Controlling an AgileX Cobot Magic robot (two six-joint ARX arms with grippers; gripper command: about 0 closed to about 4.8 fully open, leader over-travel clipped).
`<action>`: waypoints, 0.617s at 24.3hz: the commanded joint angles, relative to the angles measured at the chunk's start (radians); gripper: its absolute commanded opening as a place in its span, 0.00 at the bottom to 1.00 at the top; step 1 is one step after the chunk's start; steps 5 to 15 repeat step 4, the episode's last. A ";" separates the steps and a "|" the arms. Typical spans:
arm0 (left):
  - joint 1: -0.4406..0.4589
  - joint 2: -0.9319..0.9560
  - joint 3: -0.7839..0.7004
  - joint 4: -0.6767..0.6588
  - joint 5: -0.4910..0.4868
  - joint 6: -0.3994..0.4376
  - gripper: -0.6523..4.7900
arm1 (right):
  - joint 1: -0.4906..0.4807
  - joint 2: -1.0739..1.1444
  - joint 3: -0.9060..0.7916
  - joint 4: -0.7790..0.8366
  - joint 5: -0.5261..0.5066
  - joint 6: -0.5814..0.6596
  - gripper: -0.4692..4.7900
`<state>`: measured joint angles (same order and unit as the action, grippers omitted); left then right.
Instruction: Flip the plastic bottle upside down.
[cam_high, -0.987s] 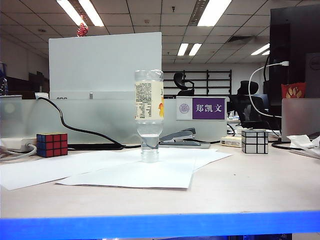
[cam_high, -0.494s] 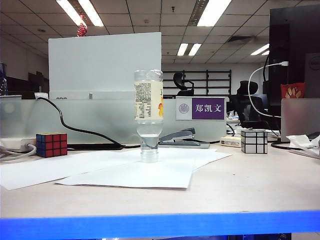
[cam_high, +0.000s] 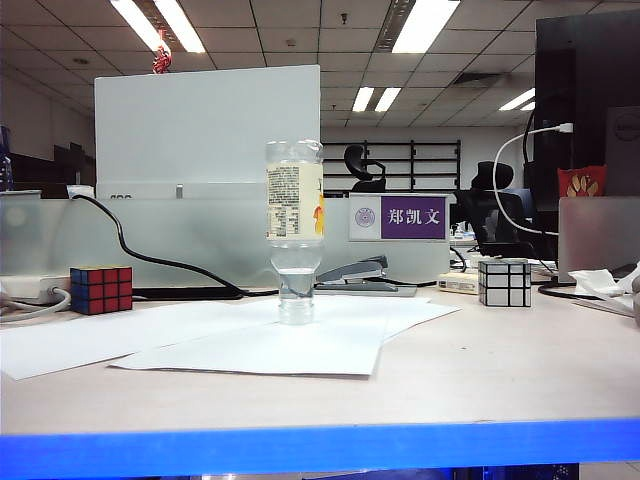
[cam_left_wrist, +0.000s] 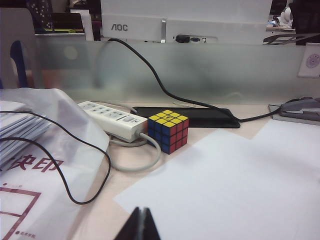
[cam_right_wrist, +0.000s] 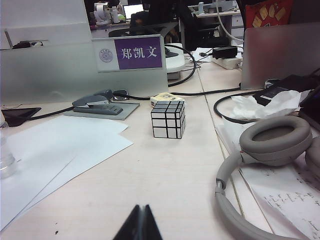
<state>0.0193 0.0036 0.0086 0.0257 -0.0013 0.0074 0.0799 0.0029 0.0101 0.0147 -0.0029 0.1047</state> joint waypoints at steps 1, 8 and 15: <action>0.003 -0.002 0.001 0.013 0.002 0.004 0.11 | 0.001 -0.002 -0.002 0.019 0.001 0.000 0.11; 0.003 -0.002 0.001 0.013 0.002 0.004 0.11 | 0.001 -0.002 -0.002 0.019 0.001 0.000 0.11; 0.003 -0.002 0.001 0.013 0.002 0.004 0.11 | 0.001 -0.002 -0.002 0.019 0.001 0.000 0.11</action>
